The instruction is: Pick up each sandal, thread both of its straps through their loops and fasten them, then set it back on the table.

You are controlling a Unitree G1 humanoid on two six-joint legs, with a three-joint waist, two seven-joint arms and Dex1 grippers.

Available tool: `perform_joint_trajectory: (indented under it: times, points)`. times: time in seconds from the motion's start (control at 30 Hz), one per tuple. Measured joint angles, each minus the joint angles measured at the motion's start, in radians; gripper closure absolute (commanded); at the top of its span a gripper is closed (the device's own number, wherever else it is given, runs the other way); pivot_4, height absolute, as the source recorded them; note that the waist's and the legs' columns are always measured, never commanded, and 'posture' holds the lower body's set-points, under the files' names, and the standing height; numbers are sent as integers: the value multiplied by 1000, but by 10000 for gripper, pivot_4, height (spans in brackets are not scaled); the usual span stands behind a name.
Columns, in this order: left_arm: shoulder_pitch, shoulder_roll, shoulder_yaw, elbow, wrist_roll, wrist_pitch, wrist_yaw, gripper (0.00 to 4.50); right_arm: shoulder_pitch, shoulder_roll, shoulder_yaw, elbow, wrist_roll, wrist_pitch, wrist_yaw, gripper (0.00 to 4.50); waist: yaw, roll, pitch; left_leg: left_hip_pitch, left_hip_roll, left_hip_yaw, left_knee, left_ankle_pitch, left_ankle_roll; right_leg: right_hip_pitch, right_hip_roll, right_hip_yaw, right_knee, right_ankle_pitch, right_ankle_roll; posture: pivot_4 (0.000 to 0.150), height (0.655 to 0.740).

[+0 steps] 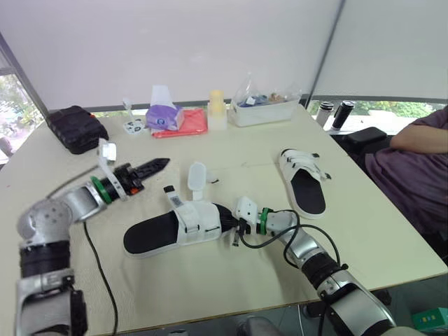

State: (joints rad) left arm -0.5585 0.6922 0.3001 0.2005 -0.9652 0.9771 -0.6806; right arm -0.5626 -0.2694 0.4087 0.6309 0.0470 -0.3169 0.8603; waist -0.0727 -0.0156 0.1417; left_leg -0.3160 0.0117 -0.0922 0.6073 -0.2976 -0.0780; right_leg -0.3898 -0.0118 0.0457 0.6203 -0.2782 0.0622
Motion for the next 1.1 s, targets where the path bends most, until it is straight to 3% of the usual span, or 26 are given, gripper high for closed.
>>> perform_joint_trajectory:
  times: [0.07, 0.13, 0.3, 0.57, 0.67, 0.9, 1.1]
  points:
    - [4, 42, -54, 23, 65, -38, -92, 8588, 0, 0, 0, 0, 0, 0, 1, 45000, 0, 0, 0, 0, 0, 0, 0, 0, 0, 0, 0, 0, 0, 0, 0, 1500, 7400]
    - [25, 76, -110, 41, 123, -69, -185, 93, -1, 0, 0, 0, 0, 0, 0, 45000, 0, 0, 0, -1, 1, 0, 0, 0, 1, -1, 0, 1, 0, 0, 0, 1500, 7400]
    - [82, 77, -171, 66, 229, -121, -247, 93, -1, 0, -1, 0, 0, 0, 0, 45000, 1, 0, 0, -3, 4, -3, 0, 0, 1, -2, -2, 1, 0, 0, 0, 1500, 7400]
    - [78, -58, -160, 86, 241, -108, -221, 93, 0, 0, -1, 0, 0, 0, 0, 45000, 2, -2, 0, -3, 4, -4, 0, 0, 1, -2, -1, 1, 0, 0, 0, 1500, 7400]
    - [47, -91, -150, 102, 240, -108, -207, 8598, 0, 0, -1, 0, 0, 0, 1, 45000, 1, -2, 0, -3, 3, -3, 0, 0, 1, -2, -1, 1, 0, 0, 0, 1500, 7400]
    - [16, -113, -104, 104, 231, -92, -203, 44052, 0, 0, -1, 0, 0, 0, 0, 45000, 2, -2, 0, -2, 2, -3, 0, 0, 1, -1, 0, 1, 0, 0, 0, 1500, 7400]
    - [-11, -134, -87, 69, 192, -56, -213, 44635, 0, 0, -1, 0, 0, 0, 0, 45000, 1, -2, 0, -2, 2, -3, 0, 0, 1, -1, 0, 0, 0, 0, 0, 1500, 7400]
